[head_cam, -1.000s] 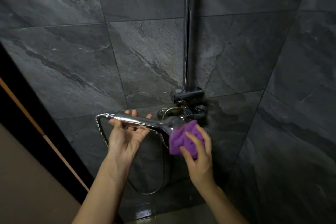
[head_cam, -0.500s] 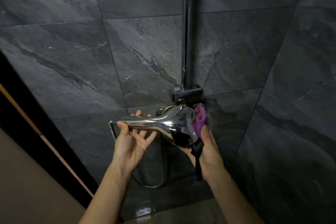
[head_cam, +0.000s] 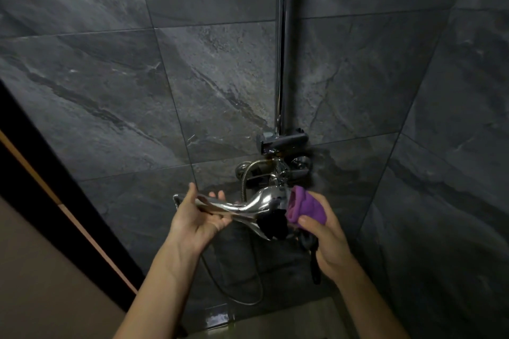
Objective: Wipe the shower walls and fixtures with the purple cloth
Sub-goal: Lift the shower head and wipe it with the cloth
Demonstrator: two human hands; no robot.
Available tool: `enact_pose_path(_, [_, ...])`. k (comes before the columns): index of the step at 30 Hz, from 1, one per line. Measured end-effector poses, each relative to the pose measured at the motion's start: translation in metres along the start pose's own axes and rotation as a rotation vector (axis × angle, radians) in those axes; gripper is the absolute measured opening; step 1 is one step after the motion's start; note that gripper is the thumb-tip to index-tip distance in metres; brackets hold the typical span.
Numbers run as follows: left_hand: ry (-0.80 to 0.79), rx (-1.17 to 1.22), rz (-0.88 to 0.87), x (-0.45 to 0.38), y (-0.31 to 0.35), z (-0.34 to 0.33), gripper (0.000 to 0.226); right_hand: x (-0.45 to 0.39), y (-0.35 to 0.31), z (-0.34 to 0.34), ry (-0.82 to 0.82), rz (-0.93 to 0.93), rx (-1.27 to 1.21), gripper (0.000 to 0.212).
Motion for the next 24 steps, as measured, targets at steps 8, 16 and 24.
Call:
enact_pose_path(8, [0.016, -0.047, -0.047, -0.006, -0.004, -0.003, 0.042, -0.015, -0.031, -0.013, -0.234, 0.059, 0.144, 0.047])
enact_pose_path(16, [-0.086, -0.218, -0.184, -0.016, -0.014, 0.004, 0.035, -0.012, -0.018, -0.081, -0.771, 0.146, 0.861, 0.042])
enact_pose_path(24, [-0.132, -0.315, -0.248, -0.009, -0.029, 0.011, 0.059, -0.013, 0.009, -0.087, -0.581, -0.007, 0.849, 0.038])
Point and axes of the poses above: each hand's wrist, its own x-axis away from the middle knuckle, its own z-axis out of the back of the hand, y = z × x, the point moved 5 cm from there along -x, towards the middle knuckle, and after that the axes turned 14 degrees about z, right-handed, at the moved point
